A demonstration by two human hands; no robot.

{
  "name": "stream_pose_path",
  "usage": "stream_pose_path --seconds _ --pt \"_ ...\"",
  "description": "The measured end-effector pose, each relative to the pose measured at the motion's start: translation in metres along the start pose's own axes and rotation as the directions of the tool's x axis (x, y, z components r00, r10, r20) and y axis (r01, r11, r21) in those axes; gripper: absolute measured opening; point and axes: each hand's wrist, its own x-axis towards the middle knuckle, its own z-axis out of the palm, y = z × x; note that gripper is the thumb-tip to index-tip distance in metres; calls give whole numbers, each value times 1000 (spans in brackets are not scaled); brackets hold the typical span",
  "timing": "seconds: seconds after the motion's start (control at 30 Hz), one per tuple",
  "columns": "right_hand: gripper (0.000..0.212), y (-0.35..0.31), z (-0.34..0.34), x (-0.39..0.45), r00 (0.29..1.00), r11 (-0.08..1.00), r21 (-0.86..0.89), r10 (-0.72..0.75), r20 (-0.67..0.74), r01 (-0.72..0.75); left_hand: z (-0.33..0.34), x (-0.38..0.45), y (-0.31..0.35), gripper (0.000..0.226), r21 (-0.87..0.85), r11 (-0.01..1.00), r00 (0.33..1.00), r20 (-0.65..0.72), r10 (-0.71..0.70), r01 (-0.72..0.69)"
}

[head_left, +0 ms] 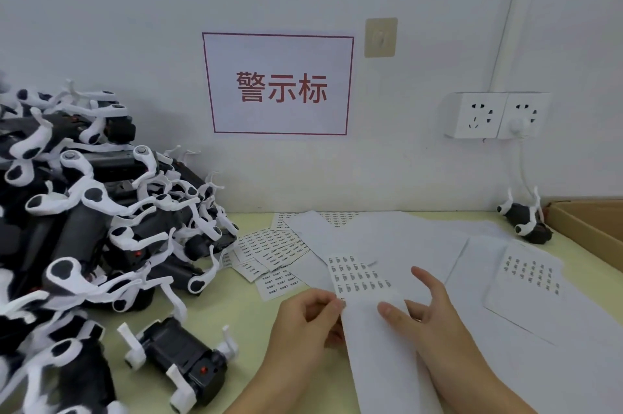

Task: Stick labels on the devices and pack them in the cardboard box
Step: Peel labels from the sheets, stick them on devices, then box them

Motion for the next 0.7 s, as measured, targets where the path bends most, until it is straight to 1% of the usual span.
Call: stream_pose_path --seconds 0.07,0.17,0.23,0.33,0.43,0.47,0.5,0.57,0.63,0.7 --pt "77 -1 2 -3 999 998 -57 18 31 -16 1 0 -3 24 -15 1000 1000 -19 12 -12" --pt "66 -2 3 -5 998 989 -139 -57 9 58 4 -1 -4 26 -15 999 999 -5 36 -36" --pt "62 -2 3 -4 997 988 -134 -80 1 80 5 0 -3 27 0 998 998 17 62 -62" --pt "59 0 3 -3 999 998 -54 -45 -2 45 6 -1 -4 28 31 995 994 43 97 -98" --pt "53 1 3 -2 998 991 120 56 -7 -54 7 -4 -4 27 34 989 988 50 145 -146" --pt "51 0 2 -3 996 981 171 89 32 -93 8 -5 -4 25 43 985 985 55 162 -165" --pt "50 -1 2 -4 989 970 205 112 101 -131 8 -6 -4 24 55 982 982 59 178 -182" --pt "48 -3 2 -7 962 956 221 142 233 -195 9 -8 -3 22 75 973 975 78 210 -216" --pt "42 -4 3 -10 953 957 206 144 268 -203 9 -10 -2 22 90 965 967 93 238 -246" --pt "30 -4 3 -11 959 967 184 127 253 -177 9 -11 -1 22 96 958 960 101 260 -269"
